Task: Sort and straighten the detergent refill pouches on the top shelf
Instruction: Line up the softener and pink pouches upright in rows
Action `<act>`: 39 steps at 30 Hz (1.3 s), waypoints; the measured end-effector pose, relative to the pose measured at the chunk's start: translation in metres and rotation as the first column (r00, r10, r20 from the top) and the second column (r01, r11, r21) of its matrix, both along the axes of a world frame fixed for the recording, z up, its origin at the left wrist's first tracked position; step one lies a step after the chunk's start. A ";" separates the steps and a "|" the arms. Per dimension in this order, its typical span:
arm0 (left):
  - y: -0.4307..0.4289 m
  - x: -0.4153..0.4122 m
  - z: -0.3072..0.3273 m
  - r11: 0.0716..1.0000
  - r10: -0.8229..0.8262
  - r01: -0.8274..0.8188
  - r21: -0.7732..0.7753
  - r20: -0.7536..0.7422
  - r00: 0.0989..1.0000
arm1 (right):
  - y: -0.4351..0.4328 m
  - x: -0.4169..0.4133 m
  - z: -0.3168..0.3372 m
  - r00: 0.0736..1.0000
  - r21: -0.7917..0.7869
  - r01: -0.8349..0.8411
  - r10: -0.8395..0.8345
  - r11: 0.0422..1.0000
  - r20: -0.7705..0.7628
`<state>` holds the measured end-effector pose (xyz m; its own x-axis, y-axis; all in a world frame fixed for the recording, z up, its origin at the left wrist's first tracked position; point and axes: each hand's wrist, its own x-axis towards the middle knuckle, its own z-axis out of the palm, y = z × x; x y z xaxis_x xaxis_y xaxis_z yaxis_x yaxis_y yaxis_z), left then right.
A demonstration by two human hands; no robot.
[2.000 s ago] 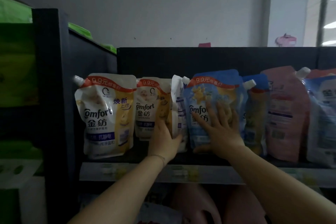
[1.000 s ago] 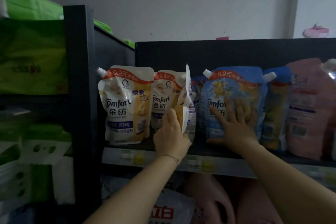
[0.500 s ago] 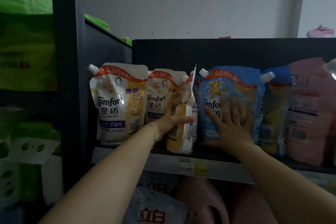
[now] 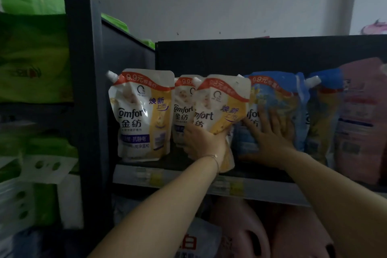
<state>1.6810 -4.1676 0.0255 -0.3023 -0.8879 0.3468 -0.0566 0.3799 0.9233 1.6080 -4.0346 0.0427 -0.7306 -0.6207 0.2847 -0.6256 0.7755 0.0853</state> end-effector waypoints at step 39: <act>-0.101 -0.002 0.003 0.056 0.346 0.653 -0.756 0.628 0.697 | -0.018 -0.029 -0.055 0.728 -0.349 -0.058 -0.199 0.935 -0.656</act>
<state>1.6792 -4.2682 0.0280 -0.8930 0.1708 0.4164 -0.0651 0.8665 -0.4950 1.5793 -4.0523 -0.0123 -0.3013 -0.3519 0.8862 -0.4426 0.8748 0.1969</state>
